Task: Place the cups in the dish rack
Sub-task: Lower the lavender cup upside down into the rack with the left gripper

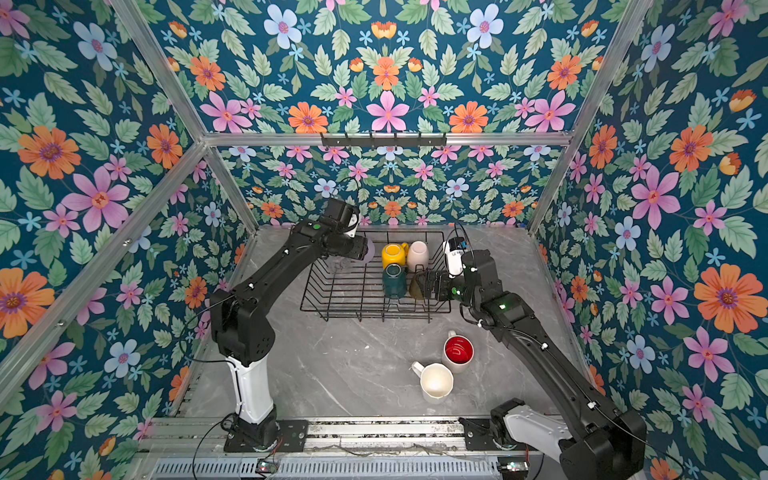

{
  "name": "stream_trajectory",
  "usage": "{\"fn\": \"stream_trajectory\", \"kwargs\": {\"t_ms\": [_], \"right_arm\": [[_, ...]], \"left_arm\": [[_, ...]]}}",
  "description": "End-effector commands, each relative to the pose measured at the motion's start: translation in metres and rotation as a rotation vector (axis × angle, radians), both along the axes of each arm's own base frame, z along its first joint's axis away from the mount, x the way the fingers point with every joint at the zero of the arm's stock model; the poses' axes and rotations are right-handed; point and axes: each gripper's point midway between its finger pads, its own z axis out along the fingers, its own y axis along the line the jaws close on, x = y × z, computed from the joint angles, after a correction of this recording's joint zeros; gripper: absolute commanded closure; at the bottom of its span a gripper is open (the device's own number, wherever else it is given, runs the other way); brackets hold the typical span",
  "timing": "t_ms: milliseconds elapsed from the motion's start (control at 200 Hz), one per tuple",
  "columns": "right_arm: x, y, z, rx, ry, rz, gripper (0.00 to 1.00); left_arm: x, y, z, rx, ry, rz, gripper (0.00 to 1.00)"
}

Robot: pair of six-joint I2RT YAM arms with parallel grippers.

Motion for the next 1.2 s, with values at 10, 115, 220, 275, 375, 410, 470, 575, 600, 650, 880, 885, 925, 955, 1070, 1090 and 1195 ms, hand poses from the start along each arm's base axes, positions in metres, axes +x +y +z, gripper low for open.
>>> {"fn": "stream_trajectory", "kwargs": {"t_ms": [10, 115, 220, 275, 375, 410, 470, 575, 600, 650, 880, 885, 925, 955, 1070, 1090, 1195], "right_arm": [[0.000, 0.003, 0.007, 0.012, -0.032, 0.020, 0.01], [-0.001, 0.003, 0.006, 0.013, -0.030, 0.024, 0.01], [-0.001, 0.004, 0.003, 0.012, -0.024, 0.026, 0.01], [-0.001, 0.005, 0.003, 0.014, -0.024, 0.030, 0.01], [-0.001, 0.005, 0.003, 0.015, -0.023, 0.031, 0.01], [-0.001, 0.005, 0.004, 0.016, -0.024, 0.033, 0.01], [-0.002, 0.006, 0.004, 0.021, -0.023, 0.039, 0.01], [-0.002, 0.007, 0.004, 0.024, -0.021, 0.042, 0.01], [-0.002, 0.007, 0.003, 0.024, -0.019, 0.042, 0.01], [-0.002, 0.008, 0.002, 0.025, -0.017, 0.044, 0.01], [-0.002, 0.008, 0.000, 0.023, -0.011, 0.044, 0.01], [-0.002, 0.008, 0.000, 0.023, -0.010, 0.044, 0.01], [-0.002, 0.008, 0.000, 0.022, -0.011, 0.044, 0.01], [-0.002, 0.008, -0.001, 0.021, -0.010, 0.043, 0.01], [-0.002, 0.008, 0.000, 0.021, -0.010, 0.044, 0.01], [-0.002, 0.008, 0.000, 0.022, -0.012, 0.044, 0.01], [-0.001, 0.008, -0.001, 0.021, -0.011, 0.043, 0.01]], "left_arm": [[0.003, 0.006, -0.013, 0.059, 0.025, 0.009, 1.00], [0.005, 0.002, -0.023, 0.064, 0.043, 0.002, 1.00], [0.008, -0.002, -0.031, 0.061, 0.058, -0.005, 1.00], [0.009, -0.005, -0.035, 0.064, 0.063, -0.008, 1.00], [0.011, -0.008, -0.044, 0.068, 0.078, -0.013, 1.00], [0.012, -0.008, -0.047, 0.071, 0.083, -0.013, 1.00], [0.013, -0.008, -0.053, 0.080, 0.092, -0.007, 1.00], [0.014, -0.007, -0.063, 0.089, 0.108, -0.005, 1.00], [0.014, -0.007, -0.065, 0.093, 0.111, -0.004, 1.00], [0.015, -0.007, -0.069, 0.097, 0.116, -0.003, 1.00], [0.019, -0.006, -0.079, 0.116, 0.125, 0.008, 0.75], [0.019, -0.006, -0.079, 0.116, 0.125, 0.008, 0.74], [0.019, -0.006, -0.081, 0.118, 0.128, 0.008, 0.65], [0.019, -0.006, -0.082, 0.119, 0.129, 0.008, 0.59], [0.020, -0.006, -0.087, 0.129, 0.135, 0.009, 0.40], [0.020, -0.005, -0.087, 0.129, 0.135, 0.010, 0.39], [0.020, -0.005, -0.088, 0.132, 0.135, 0.010, 0.26]]}}
